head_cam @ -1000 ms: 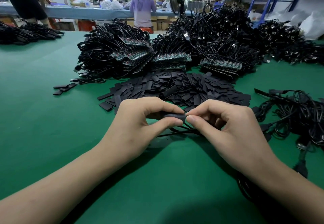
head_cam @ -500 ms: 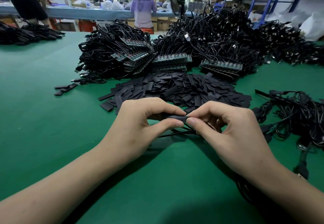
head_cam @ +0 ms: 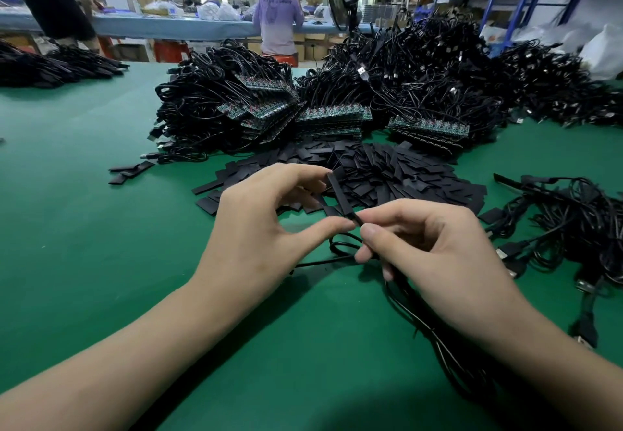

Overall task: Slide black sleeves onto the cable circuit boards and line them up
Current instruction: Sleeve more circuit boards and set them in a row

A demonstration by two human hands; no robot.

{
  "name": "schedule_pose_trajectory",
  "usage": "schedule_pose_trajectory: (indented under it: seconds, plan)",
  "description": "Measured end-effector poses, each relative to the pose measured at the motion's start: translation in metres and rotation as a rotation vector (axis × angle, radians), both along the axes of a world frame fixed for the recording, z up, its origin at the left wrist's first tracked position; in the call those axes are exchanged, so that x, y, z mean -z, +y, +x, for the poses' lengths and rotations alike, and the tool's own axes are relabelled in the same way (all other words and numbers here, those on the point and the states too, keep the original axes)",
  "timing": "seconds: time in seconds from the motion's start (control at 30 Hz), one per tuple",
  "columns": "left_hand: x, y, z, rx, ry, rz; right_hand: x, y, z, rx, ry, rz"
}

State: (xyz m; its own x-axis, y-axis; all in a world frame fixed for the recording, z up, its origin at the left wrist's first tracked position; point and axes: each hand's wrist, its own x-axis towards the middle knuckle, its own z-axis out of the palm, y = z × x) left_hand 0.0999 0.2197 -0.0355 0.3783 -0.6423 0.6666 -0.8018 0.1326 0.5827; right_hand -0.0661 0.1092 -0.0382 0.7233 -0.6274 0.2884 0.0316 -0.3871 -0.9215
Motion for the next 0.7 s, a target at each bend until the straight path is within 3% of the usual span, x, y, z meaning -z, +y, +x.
schedule_pose_trajectory:
  seconds: [0.17,0.5,0.63,0.7]
  plan:
    - [-0.001,0.002,0.002,-0.012,-0.098,0.007,0.002,-0.002,0.0,-0.018,0.012,-0.021]
    - [0.001,-0.001,-0.002,-0.009,0.014,0.073,0.003,-0.002,0.001,0.02,0.013,-0.094]
    - [0.002,0.002,0.006,-0.038,-0.086,0.225,-0.01,-0.015,-0.005,0.163,0.011,-0.159]
    - [0.002,0.004,0.011,-0.025,-0.171,0.337,-0.02,-0.033,-0.012,0.295,0.08,-0.327]
